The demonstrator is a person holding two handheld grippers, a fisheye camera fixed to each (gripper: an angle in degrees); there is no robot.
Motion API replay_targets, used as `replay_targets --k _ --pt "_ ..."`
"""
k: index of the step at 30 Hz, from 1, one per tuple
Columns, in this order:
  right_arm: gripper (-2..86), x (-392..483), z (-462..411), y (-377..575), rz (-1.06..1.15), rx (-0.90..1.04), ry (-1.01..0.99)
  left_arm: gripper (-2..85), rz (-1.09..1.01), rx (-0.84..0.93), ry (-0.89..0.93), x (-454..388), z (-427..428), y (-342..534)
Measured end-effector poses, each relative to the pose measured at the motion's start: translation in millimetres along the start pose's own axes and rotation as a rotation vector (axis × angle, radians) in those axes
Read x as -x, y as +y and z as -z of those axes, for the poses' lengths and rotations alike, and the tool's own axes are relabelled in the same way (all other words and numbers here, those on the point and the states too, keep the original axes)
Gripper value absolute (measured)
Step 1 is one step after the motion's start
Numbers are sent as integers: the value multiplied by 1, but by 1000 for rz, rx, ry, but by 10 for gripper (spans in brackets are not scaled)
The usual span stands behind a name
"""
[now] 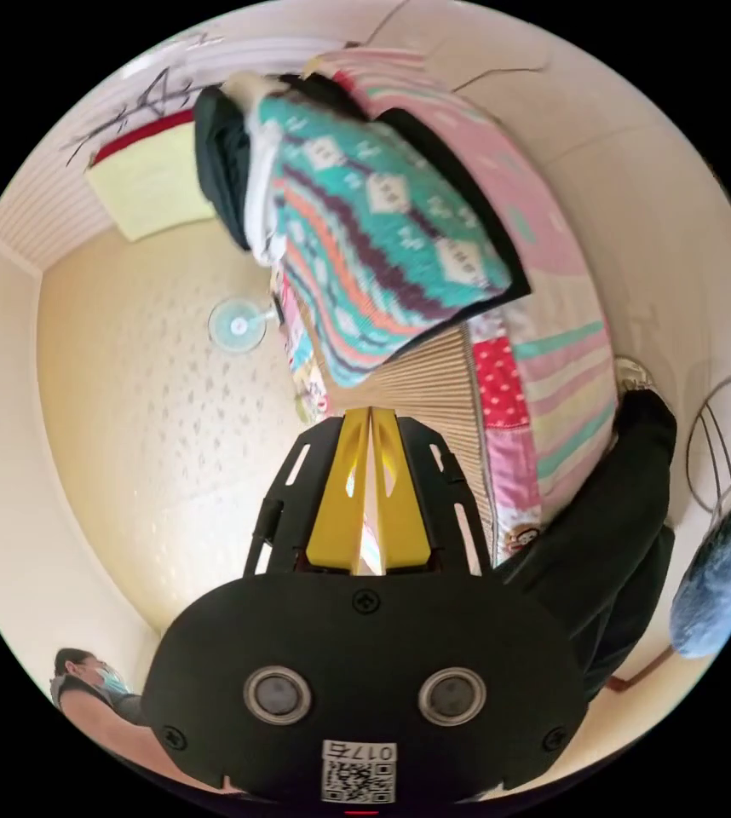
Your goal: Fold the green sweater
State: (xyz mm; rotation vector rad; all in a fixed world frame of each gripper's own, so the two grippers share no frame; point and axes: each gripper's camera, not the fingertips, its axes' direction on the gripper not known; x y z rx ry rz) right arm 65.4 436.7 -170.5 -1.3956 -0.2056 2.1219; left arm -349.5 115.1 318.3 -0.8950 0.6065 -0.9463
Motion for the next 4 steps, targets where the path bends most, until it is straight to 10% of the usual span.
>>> replay_targets --k 4 --pt "4 32 -30 32 118 154 -2 71 348 -349 87 99 74 56"
